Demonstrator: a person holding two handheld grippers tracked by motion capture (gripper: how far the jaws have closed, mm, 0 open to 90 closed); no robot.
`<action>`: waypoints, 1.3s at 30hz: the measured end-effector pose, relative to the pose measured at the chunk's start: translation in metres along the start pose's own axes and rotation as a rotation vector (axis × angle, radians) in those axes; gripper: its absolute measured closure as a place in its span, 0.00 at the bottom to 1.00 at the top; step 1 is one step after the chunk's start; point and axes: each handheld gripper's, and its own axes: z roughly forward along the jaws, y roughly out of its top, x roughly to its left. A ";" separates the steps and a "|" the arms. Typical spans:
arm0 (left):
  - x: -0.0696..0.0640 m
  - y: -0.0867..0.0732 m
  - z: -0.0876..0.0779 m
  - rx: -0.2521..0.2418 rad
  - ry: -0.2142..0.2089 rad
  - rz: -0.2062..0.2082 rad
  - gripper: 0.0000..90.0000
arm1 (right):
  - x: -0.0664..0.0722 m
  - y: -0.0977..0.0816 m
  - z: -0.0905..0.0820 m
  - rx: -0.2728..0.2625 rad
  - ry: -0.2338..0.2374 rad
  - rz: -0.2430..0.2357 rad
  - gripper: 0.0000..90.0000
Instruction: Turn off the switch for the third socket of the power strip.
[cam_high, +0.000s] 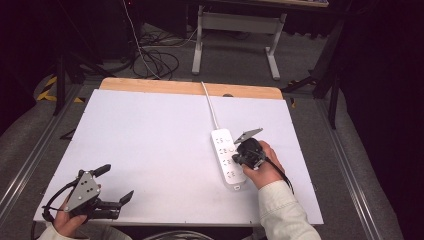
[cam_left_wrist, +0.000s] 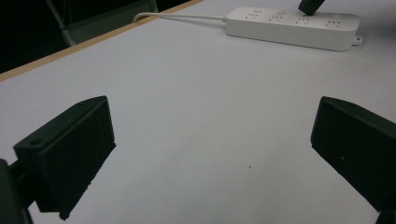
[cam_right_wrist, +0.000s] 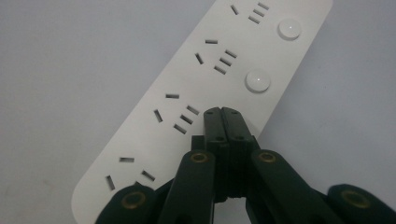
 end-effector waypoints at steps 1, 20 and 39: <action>0.000 0.000 0.000 0.000 0.000 0.000 0.00 | 0.000 0.000 0.000 0.000 0.000 0.002 1.00; -0.001 0.000 0.000 0.001 0.000 0.002 0.00 | 0.005 -0.002 0.000 -0.008 -0.035 0.025 1.00; -0.001 0.000 0.000 -0.001 0.003 0.003 0.00 | 0.007 -0.002 0.001 -0.011 -0.052 0.029 1.00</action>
